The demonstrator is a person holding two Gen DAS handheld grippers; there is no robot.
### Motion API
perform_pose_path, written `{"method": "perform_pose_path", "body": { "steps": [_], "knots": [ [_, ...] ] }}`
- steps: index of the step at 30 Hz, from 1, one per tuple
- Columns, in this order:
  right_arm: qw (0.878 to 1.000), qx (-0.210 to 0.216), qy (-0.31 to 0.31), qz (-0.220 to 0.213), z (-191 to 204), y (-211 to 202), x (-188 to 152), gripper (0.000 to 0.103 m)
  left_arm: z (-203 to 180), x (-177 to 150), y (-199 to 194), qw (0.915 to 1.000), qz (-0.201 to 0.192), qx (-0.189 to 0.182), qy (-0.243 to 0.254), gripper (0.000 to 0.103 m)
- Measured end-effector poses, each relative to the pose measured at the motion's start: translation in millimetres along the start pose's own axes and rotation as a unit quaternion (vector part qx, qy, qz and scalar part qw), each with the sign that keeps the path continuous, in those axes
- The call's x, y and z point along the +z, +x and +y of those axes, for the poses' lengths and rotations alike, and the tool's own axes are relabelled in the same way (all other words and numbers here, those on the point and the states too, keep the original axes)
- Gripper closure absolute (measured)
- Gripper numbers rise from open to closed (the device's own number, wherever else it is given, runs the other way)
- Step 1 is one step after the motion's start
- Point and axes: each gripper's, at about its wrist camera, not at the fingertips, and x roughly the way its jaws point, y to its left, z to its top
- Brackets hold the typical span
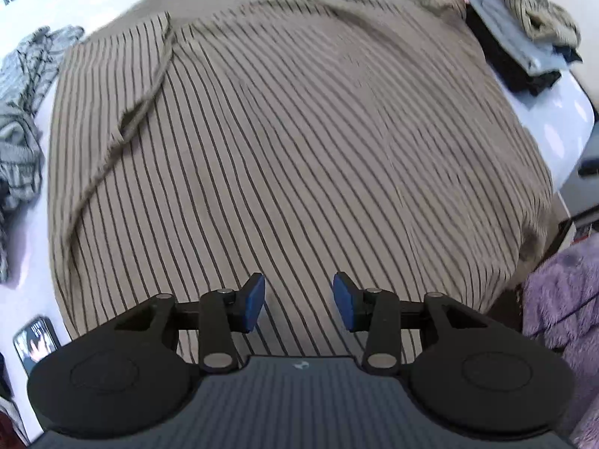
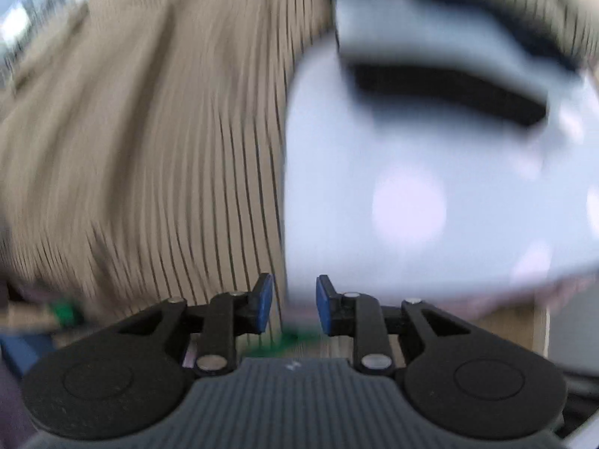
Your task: Fold clothes
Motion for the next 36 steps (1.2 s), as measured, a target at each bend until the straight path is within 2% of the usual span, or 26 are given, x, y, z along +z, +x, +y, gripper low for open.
{"method": "perform_pose_path", "body": {
  "steps": [3,6,11,12,16,19,22,24,36],
  "knots": [
    [0.996,-0.013,0.018,-0.085,11.1,-2.2,29.6,0.066,6.7,12.0,-3.4,0.9997,-0.019,0.002,-0.012,0.065],
    [0.989,-0.025,0.045,-0.139,20.9,11.3,59.3,0.064,14.4,23.0,-0.4,0.9994,-0.025,-0.001,-0.025,0.065],
    [0.977,-0.095,0.089,-0.169,37.6,55.0,102.2,0.063,28.2,35.5,9.9,0.9987,-0.027,-0.005,-0.043,0.065],
    [0.973,-0.112,0.104,-0.172,39.6,65.0,107.8,0.060,31.3,35.9,11.1,0.9987,-0.026,-0.008,-0.044,0.065],
    [0.950,-0.158,0.185,-0.197,39.2,97.9,120.0,0.049,41.5,37.9,21.1,0.9986,-0.016,-0.014,-0.049,0.065],
    [0.932,-0.183,0.219,-0.222,46.4,109.9,121.6,0.041,46.7,39.4,28.7,0.9984,-0.009,-0.015,-0.053,0.065],
    [0.919,-0.183,0.258,-0.237,55.0,108.3,114.4,0.040,50.3,40.6,34.1,0.9982,-0.007,-0.020,-0.057,0.065],
    [0.916,-0.186,0.257,-0.247,67.5,105.9,105.7,0.040,50.7,40.8,36.5,0.9982,-0.006,-0.023,-0.055,0.065],
    [0.884,-0.158,0.337,-0.282,41.7,129.7,128.1,0.036,45.8,44.7,52.5,0.9985,0.012,-0.034,-0.041,0.065]
  ]
}}
